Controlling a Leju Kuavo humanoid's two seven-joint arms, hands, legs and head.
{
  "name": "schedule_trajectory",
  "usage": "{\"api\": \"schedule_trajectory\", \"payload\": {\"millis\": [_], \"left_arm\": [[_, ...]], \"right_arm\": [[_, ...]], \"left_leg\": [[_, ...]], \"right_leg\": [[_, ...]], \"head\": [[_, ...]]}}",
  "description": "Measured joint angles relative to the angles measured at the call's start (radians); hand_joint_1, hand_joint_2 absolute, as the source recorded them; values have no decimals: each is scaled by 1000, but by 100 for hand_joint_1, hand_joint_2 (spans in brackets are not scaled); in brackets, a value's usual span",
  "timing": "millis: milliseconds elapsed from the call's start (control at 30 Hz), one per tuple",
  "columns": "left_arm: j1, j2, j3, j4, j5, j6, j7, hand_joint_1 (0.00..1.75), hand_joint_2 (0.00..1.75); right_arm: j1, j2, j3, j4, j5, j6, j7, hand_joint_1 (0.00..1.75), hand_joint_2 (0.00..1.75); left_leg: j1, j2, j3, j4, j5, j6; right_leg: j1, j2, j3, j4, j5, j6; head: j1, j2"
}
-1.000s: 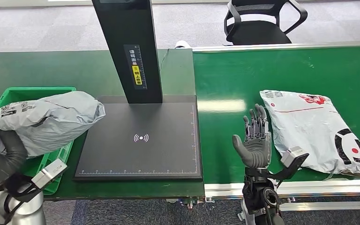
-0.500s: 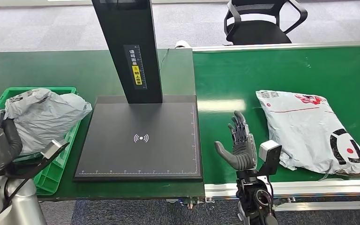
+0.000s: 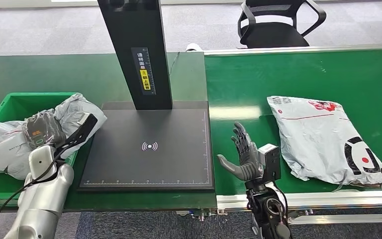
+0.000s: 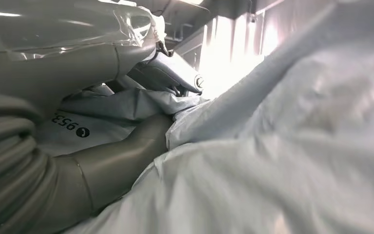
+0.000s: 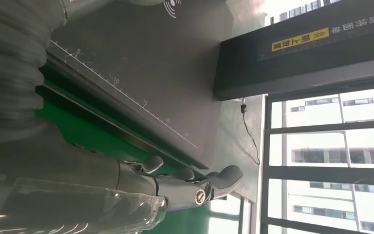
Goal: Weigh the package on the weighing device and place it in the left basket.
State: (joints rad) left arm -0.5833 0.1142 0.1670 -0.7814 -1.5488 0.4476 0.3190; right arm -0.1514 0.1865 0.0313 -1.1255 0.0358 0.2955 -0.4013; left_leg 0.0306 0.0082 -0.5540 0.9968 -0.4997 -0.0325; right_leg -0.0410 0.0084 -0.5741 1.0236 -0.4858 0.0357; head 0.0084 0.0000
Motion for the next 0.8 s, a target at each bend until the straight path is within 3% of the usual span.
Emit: {"api": "schedule_trajectory", "payload": {"millis": [33,67,133,233,333,400,467,533,600,633,667,700,800], "left_arm": [[-11,6,-5,16,0,-11,-1,13,175],[-20,10,-8,28,0,-16,-2,3,175],[-31,15,-11,44,0,2,-6,0,175],[-20,18,-7,38,5,117,-45,0,175],[45,9,27,-89,53,229,-194,0,175],[87,-7,64,-211,90,249,-295,0,175],[113,-29,104,-308,126,253,-390,87,175],[123,-70,176,-403,189,253,-584,174,175],[110,-130,292,-484,259,253,-845,175,175],[101,-162,356,-518,290,253,-941,175,175],[96,-183,404,-545,312,253,-984,175,175],[93,-200,443,-570,328,252,-996,140,175],[87,-234,526,-628,352,252,-994,9,175]], "right_arm": [[-2,0,0,2,2,1,0,0,175],[-5,0,1,4,4,2,0,0,175],[-8,0,1,6,10,3,1,0,175],[-9,0,5,7,16,5,7,0,175],[-8,0,14,7,14,7,14,0,175],[-7,0,18,7,13,7,16,0,175],[-8,0,24,7,13,6,16,0,175],[-8,-1,31,7,10,2,15,0,175],[-10,-2,40,8,6,-3,11,0,175],[-11,-3,46,9,4,-6,9,0,175],[-12,-3,51,10,2,-9,8,0,175],[-12,-4,54,11,1,-12,8,0,175],[-13,-5,63,14,-2,-18,7,0,175]], "left_leg": [[0,0,0,0,0,0],[0,0,0,0,0,0],[0,0,1,0,0,0],[0,1,1,0,1,-1],[0,3,1,0,1,-1],[0,4,0,0,1,-1],[0,4,-1,0,0,-1],[0,4,-2,0,0,-1],[0,3,-3,0,0,-1],[0,4,-3,0,0,-1],[0,5,-2,0,0,-1],[0,7,-2,0,0,-1],[1,6,-1,0,0,-2]], "right_leg": [[0,0,0,0,0,0],[0,0,0,0,0,0],[0,0,1,1,0,0],[0,0,1,2,0,-1],[0,3,-1,2,1,-1],[0,3,-3,2,1,-1],[0,3,-3,1,1,-1],[0,3,-4,1,1,-1],[0,2,-4,1,0,-1],[0,2,-4,1,1,-1],[0,3,-4,1,1,-1],[0,4,-5,1,1,-2],[1,4,-5,1,1,-2]], "head": [[0,0],[0,0],[0,0],[0,0],[0,0],[0,0],[0,0],[0,0],[0,0],[0,0],[0,0],[0,0],[0,0]]}}
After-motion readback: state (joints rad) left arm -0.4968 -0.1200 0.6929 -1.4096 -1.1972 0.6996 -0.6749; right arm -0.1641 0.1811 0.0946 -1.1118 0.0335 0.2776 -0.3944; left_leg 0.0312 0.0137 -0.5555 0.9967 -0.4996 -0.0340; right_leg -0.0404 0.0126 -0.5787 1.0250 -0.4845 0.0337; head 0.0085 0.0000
